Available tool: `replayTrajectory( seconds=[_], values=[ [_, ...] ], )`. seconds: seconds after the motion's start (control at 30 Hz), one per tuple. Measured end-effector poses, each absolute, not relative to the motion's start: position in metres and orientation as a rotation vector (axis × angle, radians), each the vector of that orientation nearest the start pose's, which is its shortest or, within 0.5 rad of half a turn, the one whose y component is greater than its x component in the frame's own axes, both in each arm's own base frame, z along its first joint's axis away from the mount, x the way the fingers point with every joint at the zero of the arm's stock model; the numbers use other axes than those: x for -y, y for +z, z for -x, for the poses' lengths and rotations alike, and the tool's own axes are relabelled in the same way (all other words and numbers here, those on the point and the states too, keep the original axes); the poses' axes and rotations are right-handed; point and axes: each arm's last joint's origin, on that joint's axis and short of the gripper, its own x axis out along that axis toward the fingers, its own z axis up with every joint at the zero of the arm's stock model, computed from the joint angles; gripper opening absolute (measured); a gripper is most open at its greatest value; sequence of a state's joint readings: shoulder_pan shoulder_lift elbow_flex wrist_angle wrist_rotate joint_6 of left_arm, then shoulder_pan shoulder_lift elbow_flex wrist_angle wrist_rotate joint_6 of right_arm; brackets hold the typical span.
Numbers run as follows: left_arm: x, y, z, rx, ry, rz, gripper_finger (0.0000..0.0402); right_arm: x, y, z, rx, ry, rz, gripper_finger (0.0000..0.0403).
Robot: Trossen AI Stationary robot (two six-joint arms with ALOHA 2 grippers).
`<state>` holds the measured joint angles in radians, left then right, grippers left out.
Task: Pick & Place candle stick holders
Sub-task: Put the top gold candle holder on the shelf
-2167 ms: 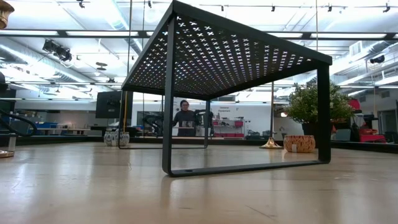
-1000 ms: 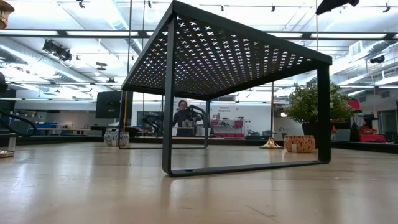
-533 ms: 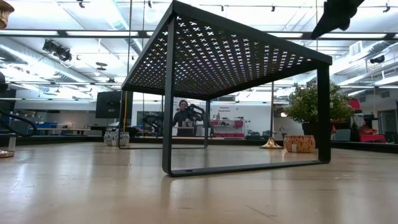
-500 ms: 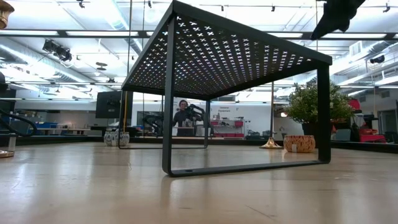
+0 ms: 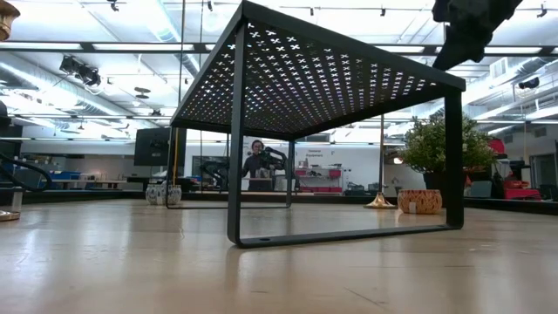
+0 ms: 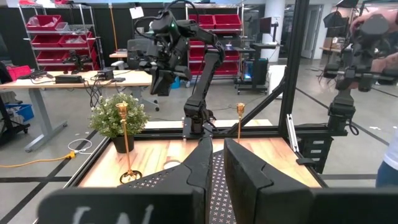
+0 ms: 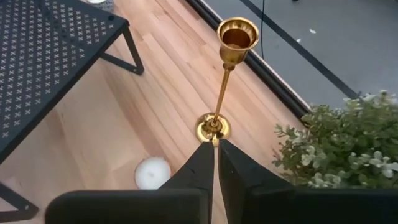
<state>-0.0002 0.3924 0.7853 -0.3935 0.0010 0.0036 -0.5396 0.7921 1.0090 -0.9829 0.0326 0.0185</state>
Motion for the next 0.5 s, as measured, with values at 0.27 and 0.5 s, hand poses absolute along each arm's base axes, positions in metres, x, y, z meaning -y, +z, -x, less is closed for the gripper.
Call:
replayTrajectory(
  seconds=[0.27,0.5],
  values=[
    [0.000,0.354,-0.076,-0.001,-0.001,-0.004,0.0046,0.073,0.317,-0.120,-0.731,-0.562,-0.234,0.0027],
    [0.000,0.354,-0.076,-0.001,-0.002,-0.004,0.0046,0.076,0.296,-0.127,-0.699,-0.532,-0.271,0.0027]
  ],
)
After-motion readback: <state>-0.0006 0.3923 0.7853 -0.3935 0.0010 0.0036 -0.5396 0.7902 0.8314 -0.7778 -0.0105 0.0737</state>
